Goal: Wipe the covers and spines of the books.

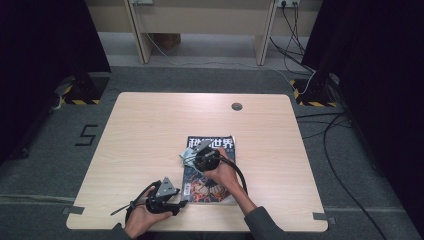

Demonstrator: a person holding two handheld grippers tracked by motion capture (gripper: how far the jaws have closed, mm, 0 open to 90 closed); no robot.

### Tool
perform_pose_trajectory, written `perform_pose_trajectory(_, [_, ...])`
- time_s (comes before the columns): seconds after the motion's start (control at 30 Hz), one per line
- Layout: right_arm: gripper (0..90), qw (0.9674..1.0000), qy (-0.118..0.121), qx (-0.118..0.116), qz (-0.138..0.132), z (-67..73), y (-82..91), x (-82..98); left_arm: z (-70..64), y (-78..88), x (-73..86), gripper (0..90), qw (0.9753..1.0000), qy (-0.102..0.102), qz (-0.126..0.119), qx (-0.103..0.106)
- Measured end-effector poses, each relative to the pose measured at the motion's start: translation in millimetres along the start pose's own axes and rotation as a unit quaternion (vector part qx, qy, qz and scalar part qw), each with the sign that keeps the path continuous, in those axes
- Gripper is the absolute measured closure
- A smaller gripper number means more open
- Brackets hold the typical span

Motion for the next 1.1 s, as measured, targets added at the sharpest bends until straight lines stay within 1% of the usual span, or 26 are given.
perform_pose_trajectory(0.07, [76.3,1.0,-0.002,0.001,0.0,-0.8,0.0,-0.2,0.4,-1.1,-1.0,47.3,1.0,0.004,0.0,-0.001])
perform_pose_trajectory(0.1, [76.3,1.0,-0.002,0.001,0.001,-0.8,0.1,-0.2,0.9,-1.9,-1.7,47.2,1.0,0.002,0.001,-0.003])
perform_pose_trajectory(0.23, [76.3,1.0,-0.001,-0.005,-0.005,3.0,0.1,1.2,1.6,-3.7,-3.0,46.8,0.9999,0.008,0.0,-0.012])
perform_pose_trajectory(0.33, [76.3,0.9999,0.002,-0.014,0.002,9.8,1.9,3.9,2.1,-4.0,-3.0,46.8,0.9999,0.01,-0.001,-0.01])
perform_pose_trajectory(0.37, [76.3,0.9999,0.008,-0.011,-0.001,10.6,2.3,4.6,1.9,-3.8,-2.8,46.7,0.9999,0.01,0.0,-0.01])
perform_pose_trajectory(0.4, [76.3,0.9999,0.006,-0.013,-0.003,11.9,2.7,5.8,1.5,-3.5,-2.5,46.8,0.9999,0.009,-0.001,-0.012])
perform_pose_trajectory(0.47, [76.6,0.9998,0.014,-0.012,-0.001,12.6,4.9,8.3,1.3,-3.4,-2.5,47.0,0.9999,0.006,0.0,-0.013])
perform_pose_trajectory(0.53, [76.8,0.9998,0.014,-0.011,-0.004,11.9,7.1,11.2,2.0,-3.4,-2.4,46.5,0.9999,0.009,0.0,-0.01])
perform_pose_trajectory(0.57, [77.0,0.9999,0.009,-0.012,-0.007,11.4,8.5,13.2,2.5,-3.1,-2.1,46.0,0.9999,0.011,0.001,-0.01])
perform_pose_trajectory(0.6, [77.0,0.9998,0.01,-0.013,-0.009,9.6,10.2,15.0,3.4,-2.4,-1.4,45.3,0.9999,0.012,0.002,-0.01])
perform_pose_trajectory(0.67, [77.1,1.0,-0.002,-0.003,-0.006,3.6,16.3,21.1,5.5,-1.0,-0.6,44.7,0.9999,0.016,0.004,-0.005])
perform_pose_trajectory(0.73, [77.2,0.9999,-0.01,0.0,-0.01,-2.2,21.6,27.1,11.0,1.1,1.3,44.7,0.9996,0.026,0.005,-0.008])
perform_pose_trajectory(0.8, [77.1,0.9996,-0.017,0.022,-0.001,-10.8,31.4,36.9,15.0,4.3,1.8,44.3,0.9995,0.032,0.003,-0.006])
perform_pose_trajectory(0.83, [77.1,0.9995,-0.018,0.025,-0.002,-14.1,34.5,40.4,17.2,6.0,1.3,43.6,0.9994,0.035,0.002,-0.004])
perform_pose_trajectory(0.87, [77.1,0.9992,-0.024,0.03,-0.006,-18.7,39.0,45.4,20.0,7.3,1.1,42.7,0.9993,0.037,0.002,-0.004])
perform_pose_trajectory(0.9, [77.1,0.9987,-0.039,0.032,-0.009,-23.3,44.2,51.7,22.2,7.8,2.1,41.3,0.9991,0.041,0.006,-0.006])
perform_pose_trajectory(0.93, [77.1,0.9982,-0.046,0.038,-0.009,-26.9,48.6,56.0,23.8,7.9,3.4,39.7,0.9991,0.04,0.008,-0.008])
perform_pose_trajectory(1.03, [77.1,0.997,-0.058,0.05,-0.01,-35.5,57.7,65.6,28.8,7.7,8.4,36.3,0.9991,0.029,0.023,-0.019])
perform_pose_trajectory(1.1, [77.1,0.9959,-0.066,0.061,-0.009,-41.3,62.2,69.6,31.7,7.7,9.5,32.4,0.9988,0.029,0.028,-0.027])
Point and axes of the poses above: each handheld gripper's, and its own axes: y roughly backward along the jaws, x roughly out of its underside, z roughly to its left, the point moved 7 cm from there along -y, roughly forward along the jaws, and after that the axes turned 14 degrees about -x, right-handed, at the moved point
